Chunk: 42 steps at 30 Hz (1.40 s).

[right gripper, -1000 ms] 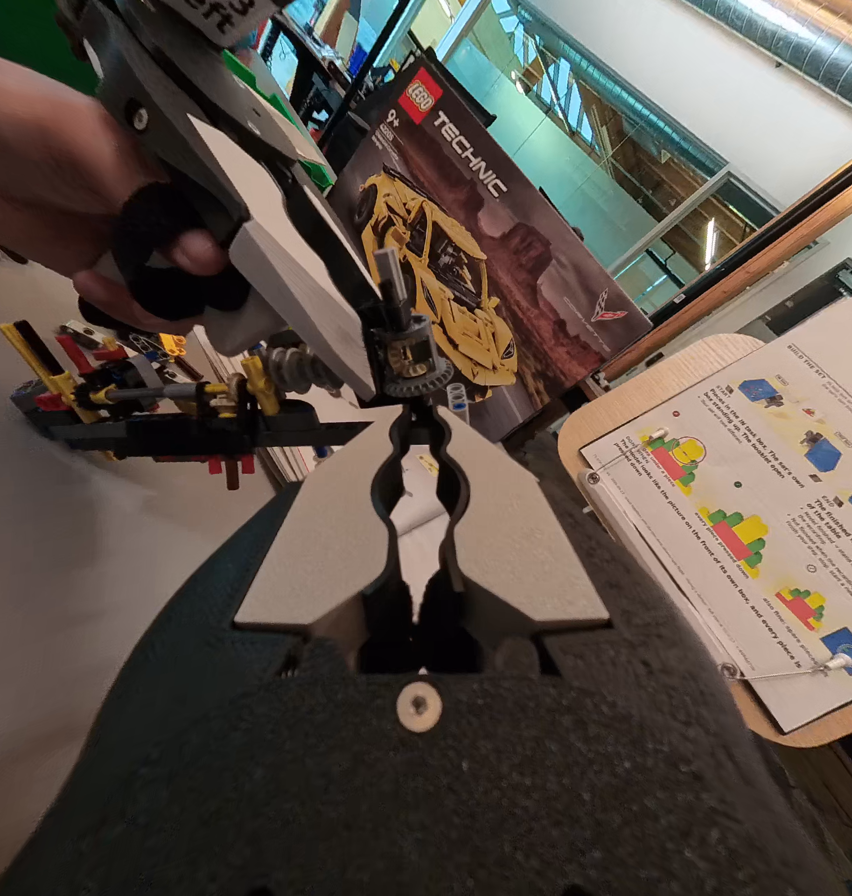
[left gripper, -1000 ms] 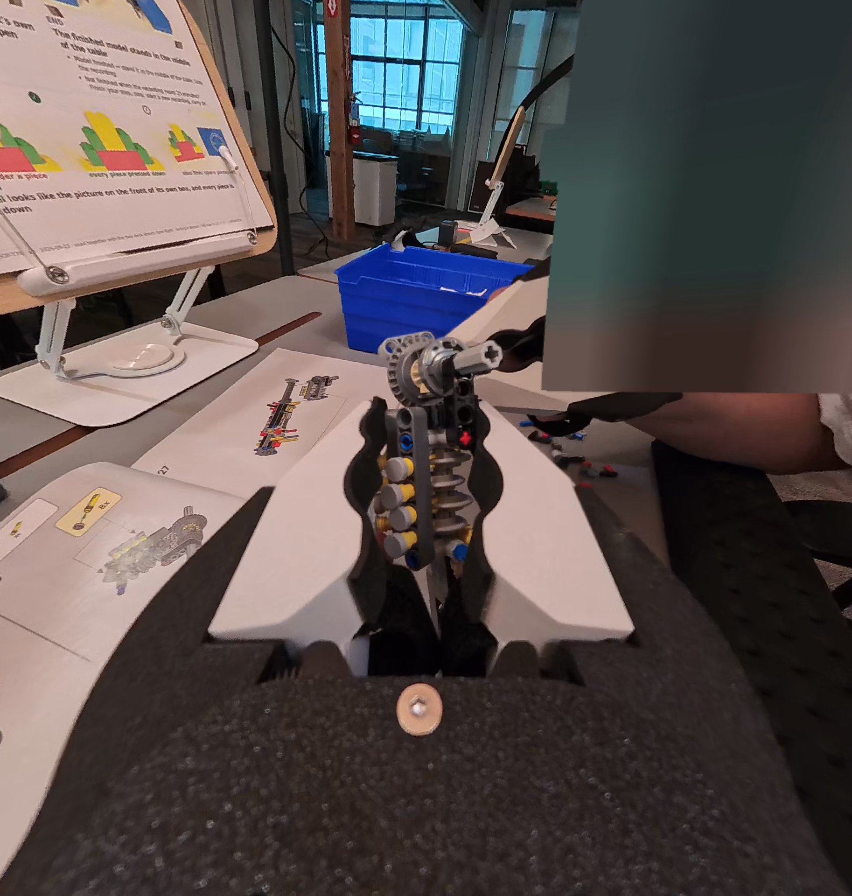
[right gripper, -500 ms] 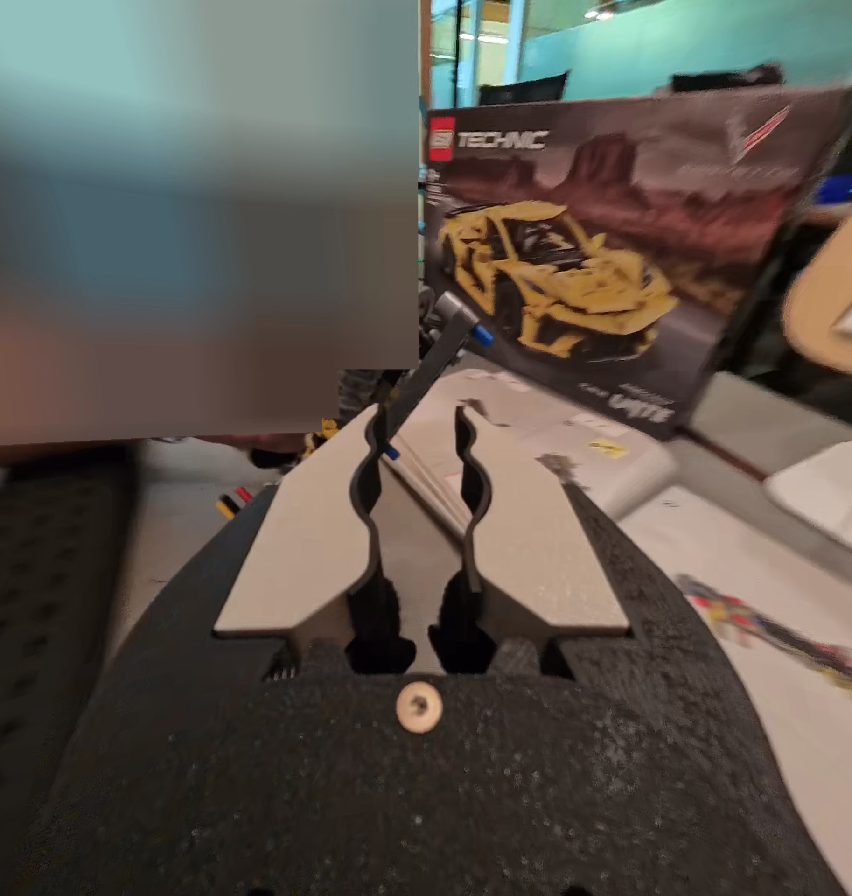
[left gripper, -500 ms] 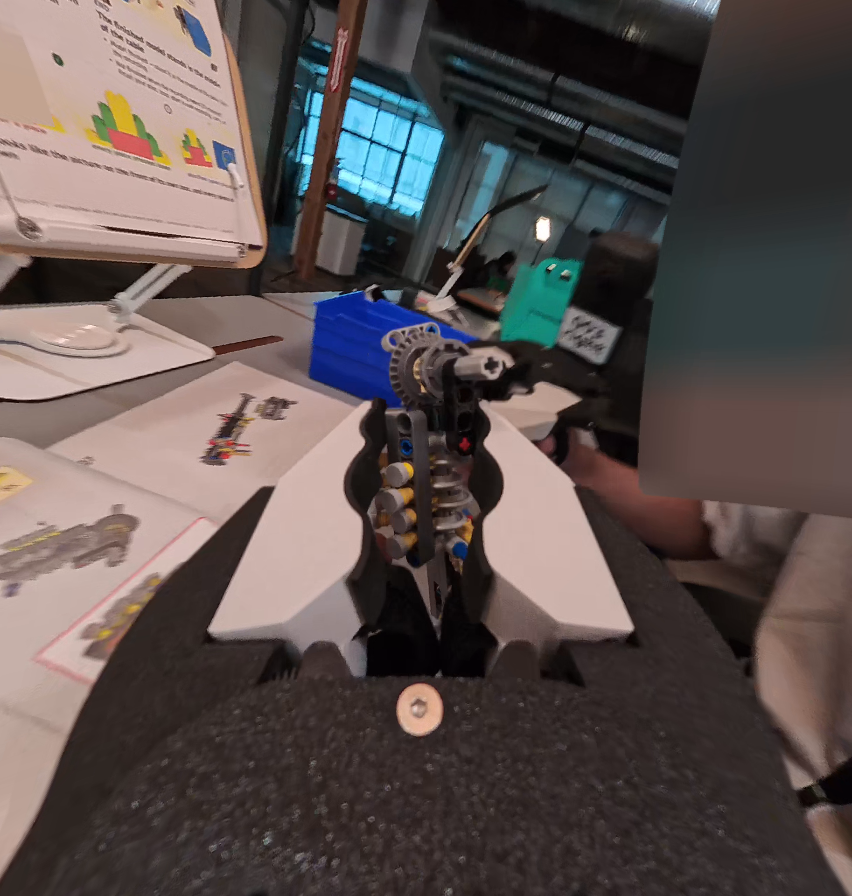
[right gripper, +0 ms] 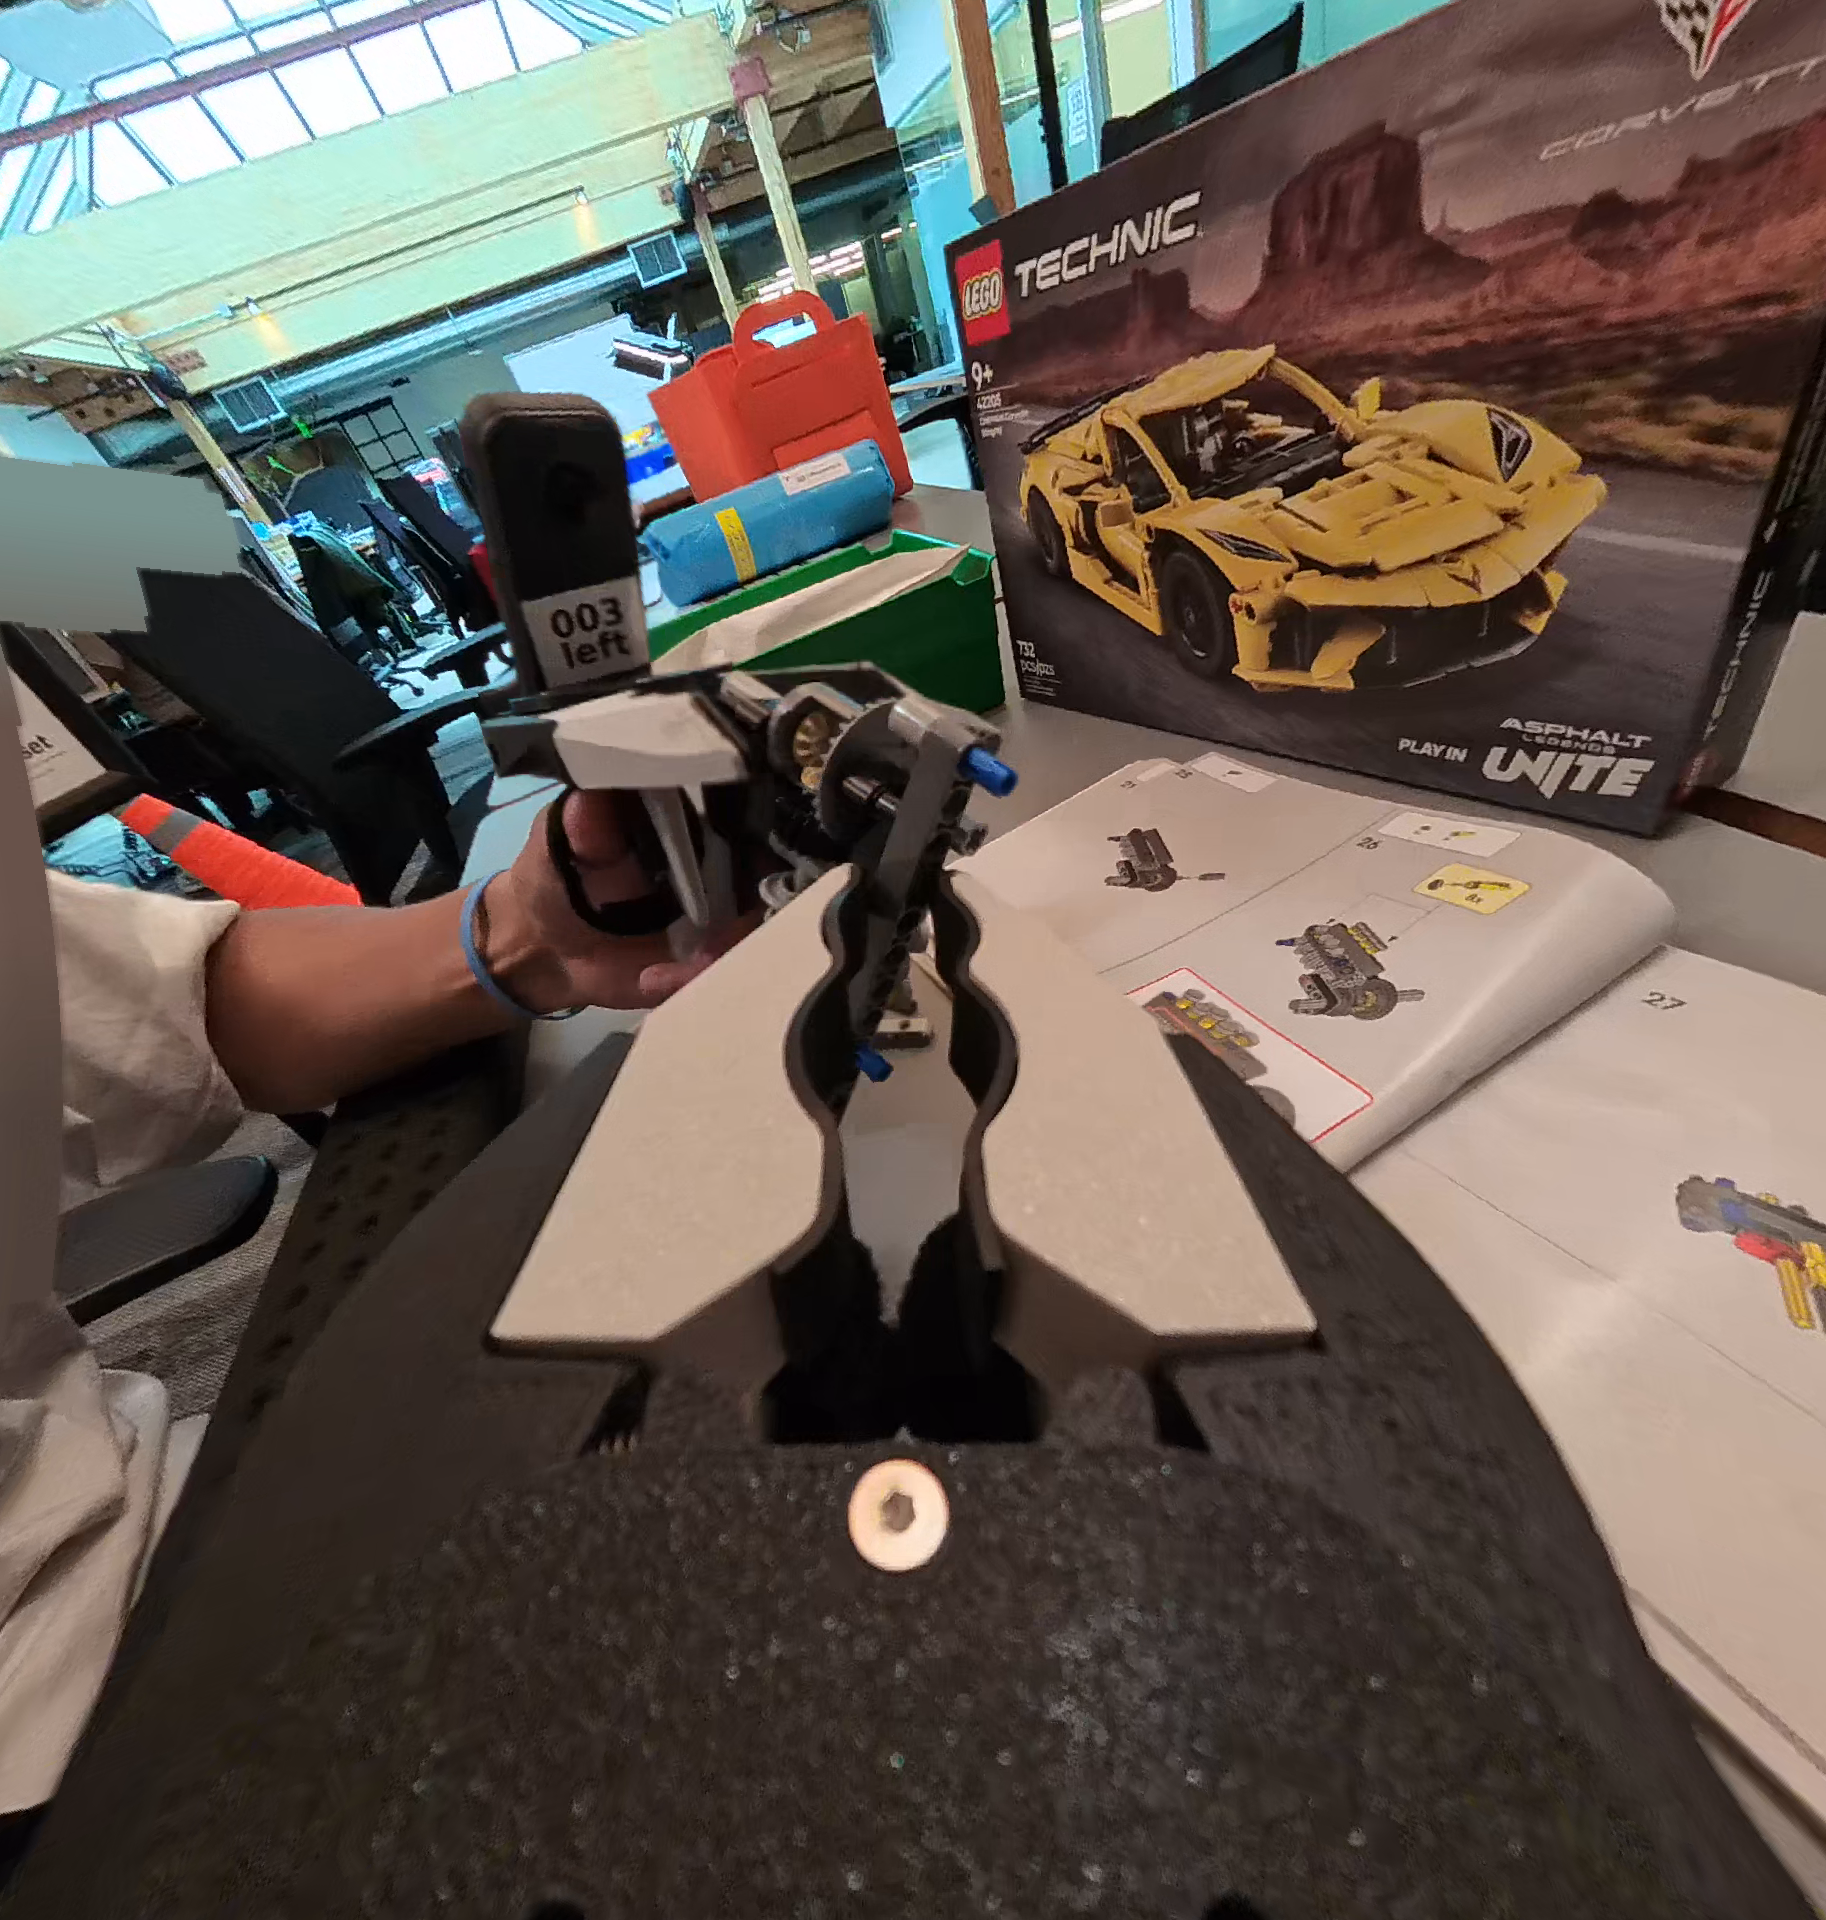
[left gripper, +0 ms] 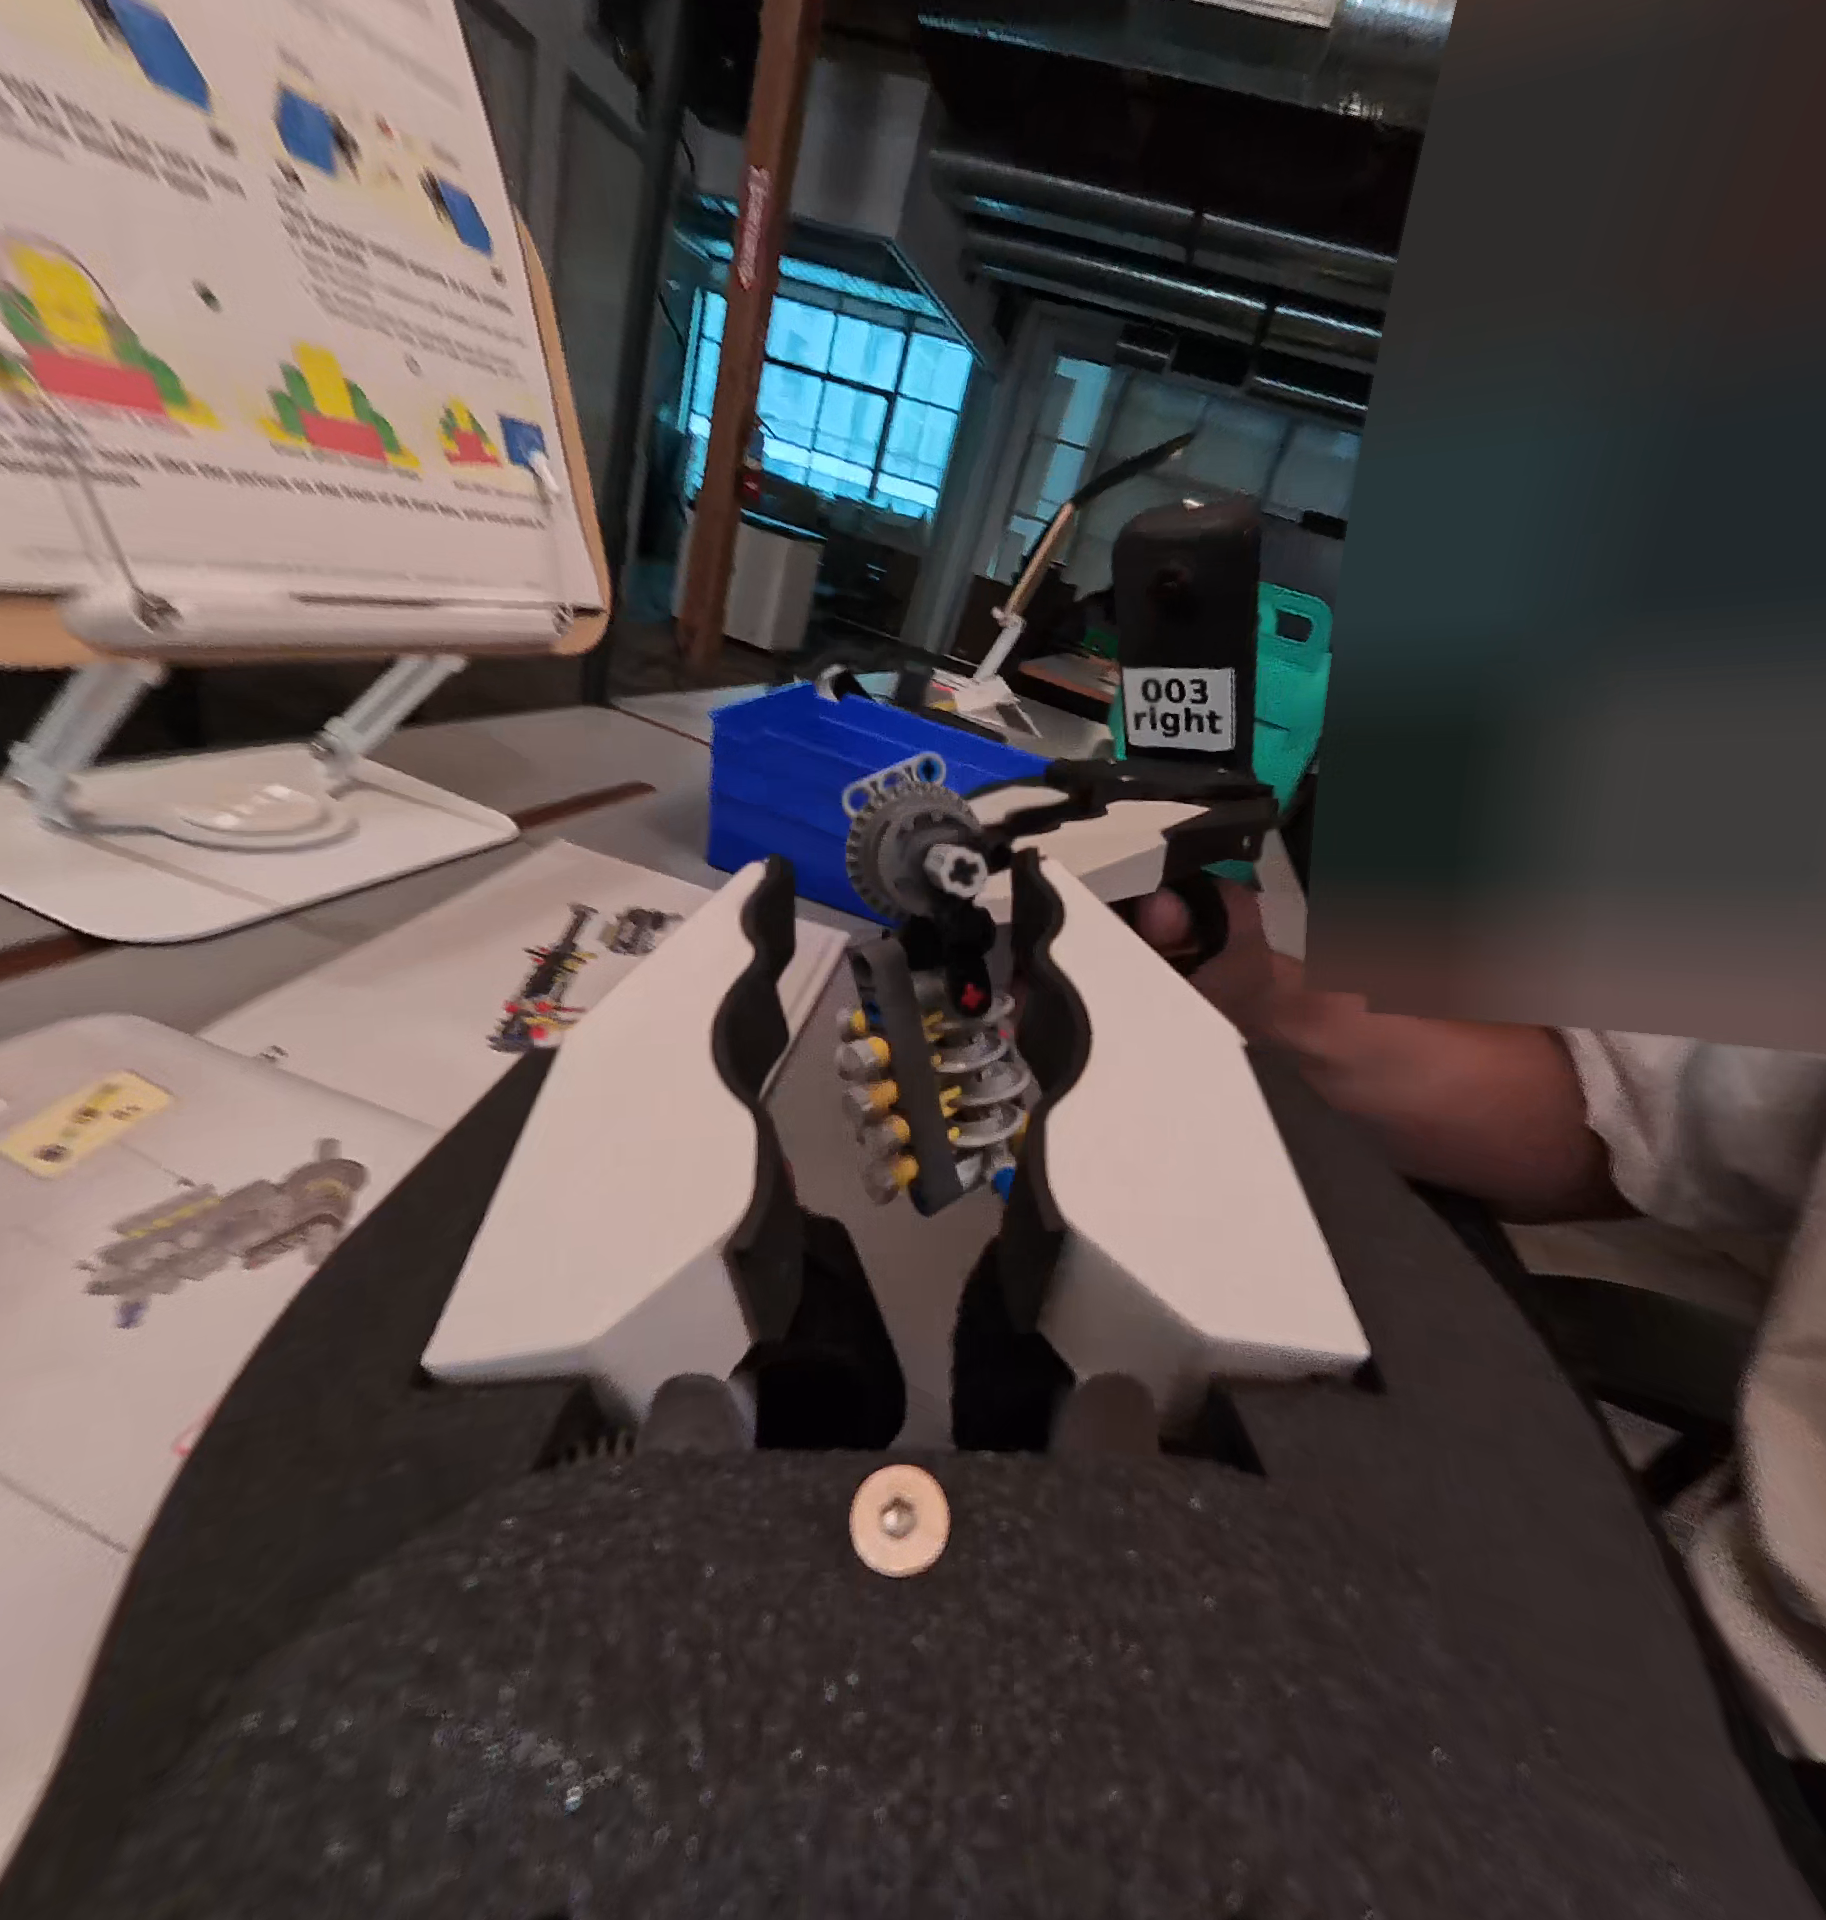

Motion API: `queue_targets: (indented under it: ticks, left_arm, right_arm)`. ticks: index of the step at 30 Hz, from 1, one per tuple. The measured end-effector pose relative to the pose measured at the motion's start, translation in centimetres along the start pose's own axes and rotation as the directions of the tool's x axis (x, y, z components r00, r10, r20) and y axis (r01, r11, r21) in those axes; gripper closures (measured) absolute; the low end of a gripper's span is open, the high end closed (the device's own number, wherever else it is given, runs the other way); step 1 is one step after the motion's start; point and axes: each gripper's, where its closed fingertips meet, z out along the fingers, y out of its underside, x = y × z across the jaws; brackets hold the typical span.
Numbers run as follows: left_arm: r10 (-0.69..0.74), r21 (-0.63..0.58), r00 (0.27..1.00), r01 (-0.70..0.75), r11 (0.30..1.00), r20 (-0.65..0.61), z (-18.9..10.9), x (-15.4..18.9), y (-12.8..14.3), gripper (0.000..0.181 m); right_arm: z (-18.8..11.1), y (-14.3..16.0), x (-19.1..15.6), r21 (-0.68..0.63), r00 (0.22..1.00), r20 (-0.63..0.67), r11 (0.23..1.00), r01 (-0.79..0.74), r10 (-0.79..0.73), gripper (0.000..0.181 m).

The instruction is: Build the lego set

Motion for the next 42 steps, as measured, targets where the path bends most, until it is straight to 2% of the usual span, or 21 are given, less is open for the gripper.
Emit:
queue_targets:
  ticks: [1, 4, 9, 18, 22, 25, 28, 30, 32, 42]
  left_arm:
    - [0.029, 0.019, 1.000, -0.029, 0.999, 0.010, -0.2, 0.0, -0.5, 0.144]
    - [0.125, 0.031, 0.992, -0.124, 0.992, -0.006, -0.5, 1.0, -1.0, 0.167]
    - [0.216, 0.019, 0.976, -0.216, 0.976, -0.005, -0.5, 1.6, -1.0, 0.168]
    - [0.184, -0.026, 0.982, -0.186, 0.982, -0.050, -0.7, 1.9, -0.7, 0.169]
    - [0.224, -0.045, 0.974, -0.226, 0.973, -0.039, -0.6, 2.0, -0.6, 0.169]
    - [0.206, -0.044, 0.977, -0.208, 0.977, -0.046, -0.7, 1.9, -0.7, 0.169]
    - [0.161, -0.041, 0.983, -0.165, 0.985, -0.083, -0.9, 2.0, -0.6, 0.169]
    - [0.149, -0.028, 0.982, -0.153, 0.988, -0.116, -1.0, 2.3, -0.7, 0.170]
    - [0.169, -0.032, 0.978, -0.174, 0.984, -0.120, -1.0, 2.4, -0.5, 0.170]
    - [0.395, -0.024, 0.919, -0.395, 0.919, 0.005, -0.6, 2.8, -0.9, 0.171]
  right_arm:
    - [0.0, 0.0, 0.0, -0.003, 1.000, 0.001, 1.000, -0.009, 0.009, 0.171]
    - [0.1, 0.0, -0.1, -0.006, 1.000, -0.006, 1.000, -0.007, 0.007, 0.171]
    - [0.0, -0.2, -0.6, -0.002, 1.000, -0.001, 1.000, 0.001, -0.001, 0.171]
    - [-0.1, 0.1, -0.9, -0.034, 0.994, -0.027, 0.994, 0.108, -0.109, 0.171]
    - [-0.1, 0.3, -0.8, -0.063, 0.991, -0.048, 0.990, 0.124, -0.127, 0.170]
    - [-0.1, 0.3, -0.9, -0.049, 0.998, -0.017, 0.997, 0.059, -0.060, 0.170]
    - [-0.3, -0.2, -1.3, 0.002, 0.994, 0.084, 0.997, -0.073, 0.073, 0.171]
    - [-0.6, -0.4, -1.8, -0.001, 0.955, 0.202, 0.975, -0.222, 0.218, 0.172]
    - [-0.6, -0.5, -1.9, -0.015, 0.908, 0.262, 0.942, -0.336, 0.328, 0.172]
    - [-0.7, -2.1, -1.4, 0.054, 0.822, 0.272, 0.845, -0.532, 0.500, 0.169]
